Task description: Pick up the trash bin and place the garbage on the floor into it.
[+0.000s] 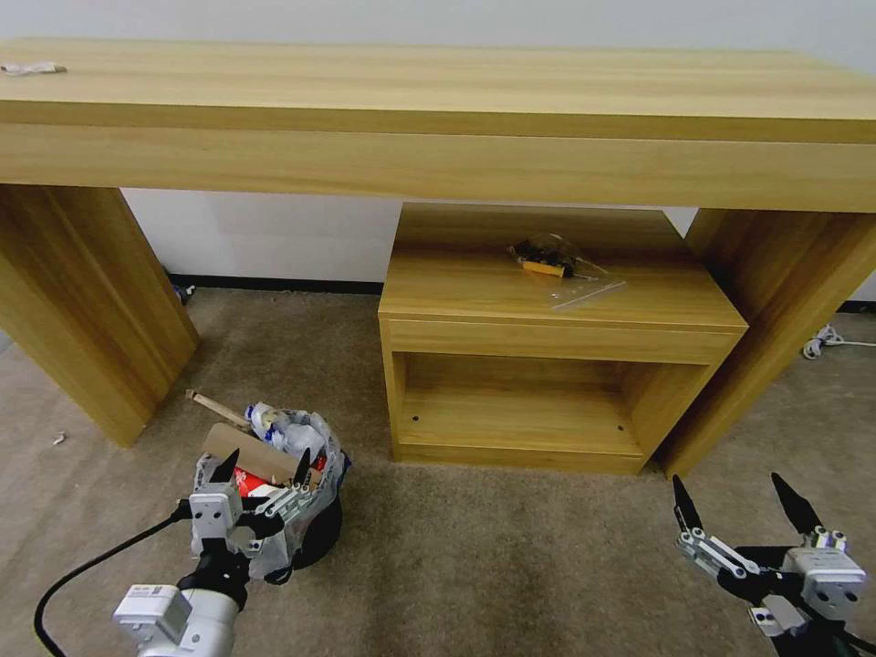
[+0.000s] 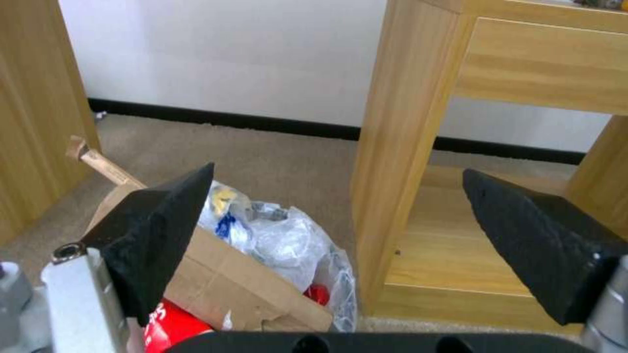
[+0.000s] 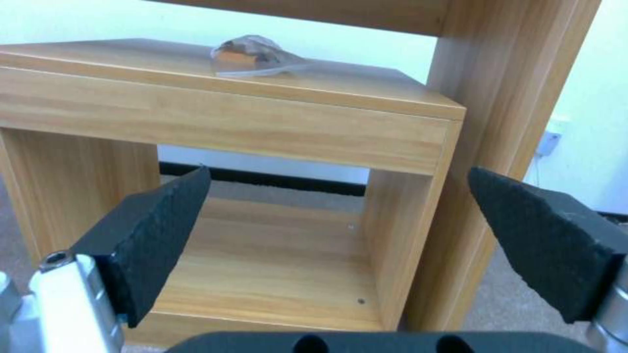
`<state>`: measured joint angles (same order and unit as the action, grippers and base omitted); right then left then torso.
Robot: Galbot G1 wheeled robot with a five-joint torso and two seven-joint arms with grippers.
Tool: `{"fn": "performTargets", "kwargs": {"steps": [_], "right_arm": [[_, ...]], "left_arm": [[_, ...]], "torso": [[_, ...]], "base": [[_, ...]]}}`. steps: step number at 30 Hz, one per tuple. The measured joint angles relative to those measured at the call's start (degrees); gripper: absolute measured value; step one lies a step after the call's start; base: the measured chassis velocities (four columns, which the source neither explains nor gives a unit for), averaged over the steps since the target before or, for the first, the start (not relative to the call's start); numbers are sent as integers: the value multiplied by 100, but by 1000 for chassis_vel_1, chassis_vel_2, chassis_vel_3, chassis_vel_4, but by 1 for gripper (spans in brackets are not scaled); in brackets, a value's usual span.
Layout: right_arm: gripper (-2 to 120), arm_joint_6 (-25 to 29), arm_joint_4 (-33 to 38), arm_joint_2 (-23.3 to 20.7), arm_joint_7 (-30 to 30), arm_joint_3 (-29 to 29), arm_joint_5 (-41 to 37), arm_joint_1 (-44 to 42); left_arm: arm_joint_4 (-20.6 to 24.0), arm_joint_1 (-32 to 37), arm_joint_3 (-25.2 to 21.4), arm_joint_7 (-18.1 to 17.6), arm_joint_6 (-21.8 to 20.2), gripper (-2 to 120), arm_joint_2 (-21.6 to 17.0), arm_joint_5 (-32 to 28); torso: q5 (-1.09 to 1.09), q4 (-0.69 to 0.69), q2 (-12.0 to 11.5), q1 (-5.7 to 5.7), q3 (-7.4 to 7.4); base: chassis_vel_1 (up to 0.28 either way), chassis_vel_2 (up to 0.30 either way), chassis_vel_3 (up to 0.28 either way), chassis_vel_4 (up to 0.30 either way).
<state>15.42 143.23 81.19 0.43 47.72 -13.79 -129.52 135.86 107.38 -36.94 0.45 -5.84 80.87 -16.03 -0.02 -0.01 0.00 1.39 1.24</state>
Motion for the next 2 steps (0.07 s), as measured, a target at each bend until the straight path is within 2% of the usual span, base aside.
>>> {"fn": "performTargets", "kwargs": {"steps": [2], "right_arm": [[100,-2,-2,0,0,1,0,1]], "left_arm": [[0,0,-2,1,0,100,-1,-3]], "torso": [[0,0,0,0,0]], "base": [[0,0,0,0]]}}
